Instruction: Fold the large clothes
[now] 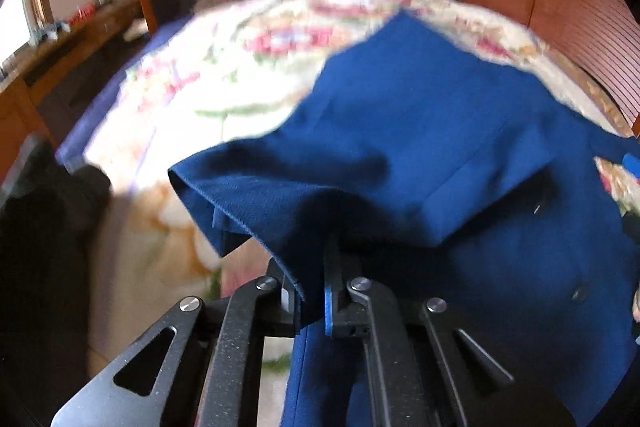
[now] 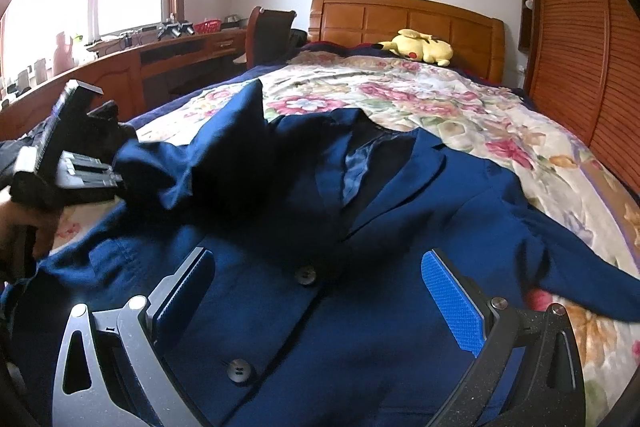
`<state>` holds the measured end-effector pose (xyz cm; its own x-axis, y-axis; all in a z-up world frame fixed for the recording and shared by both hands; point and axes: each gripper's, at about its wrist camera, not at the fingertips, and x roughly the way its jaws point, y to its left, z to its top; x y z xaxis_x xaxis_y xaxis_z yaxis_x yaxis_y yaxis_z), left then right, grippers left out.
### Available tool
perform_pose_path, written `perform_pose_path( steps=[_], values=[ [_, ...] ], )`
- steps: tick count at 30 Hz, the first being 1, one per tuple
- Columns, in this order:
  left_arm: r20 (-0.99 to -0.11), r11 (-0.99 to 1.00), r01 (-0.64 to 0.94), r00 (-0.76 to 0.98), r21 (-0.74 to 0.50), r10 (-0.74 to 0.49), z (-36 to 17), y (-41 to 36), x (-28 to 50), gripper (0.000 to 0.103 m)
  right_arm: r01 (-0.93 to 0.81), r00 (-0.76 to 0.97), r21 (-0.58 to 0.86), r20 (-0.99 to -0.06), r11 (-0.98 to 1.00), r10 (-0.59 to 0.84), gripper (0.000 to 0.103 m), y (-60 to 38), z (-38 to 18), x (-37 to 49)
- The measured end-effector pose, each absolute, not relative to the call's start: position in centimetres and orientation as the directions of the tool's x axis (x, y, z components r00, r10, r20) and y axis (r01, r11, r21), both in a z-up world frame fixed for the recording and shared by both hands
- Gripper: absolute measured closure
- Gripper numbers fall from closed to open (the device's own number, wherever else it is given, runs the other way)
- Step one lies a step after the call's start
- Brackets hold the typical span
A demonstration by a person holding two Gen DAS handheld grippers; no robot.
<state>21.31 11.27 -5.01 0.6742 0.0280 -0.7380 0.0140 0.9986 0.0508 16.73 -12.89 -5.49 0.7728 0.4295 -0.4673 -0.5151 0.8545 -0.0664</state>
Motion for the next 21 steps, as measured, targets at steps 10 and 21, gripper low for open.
perform_pose_path(
  steps=[10, 21],
  values=[
    [-0.586, 0.988, 0.110, 0.810, 0.108, -0.026, 3.4, 2.4, 22.3, 0.096, -0.445, 0.812, -0.048, -0.444, 0.894, 0.380, 0.000, -18.0, -5.0, 16.3],
    [-0.554, 0.955, 0.257, 0.821, 0.144, -0.138, 6.1, -6.7, 22.5, 0.096, -0.364, 0.839, -0.014, -0.440, 0.931, 0.321, 0.000, -22.2, -5.0, 15.9]
  ],
)
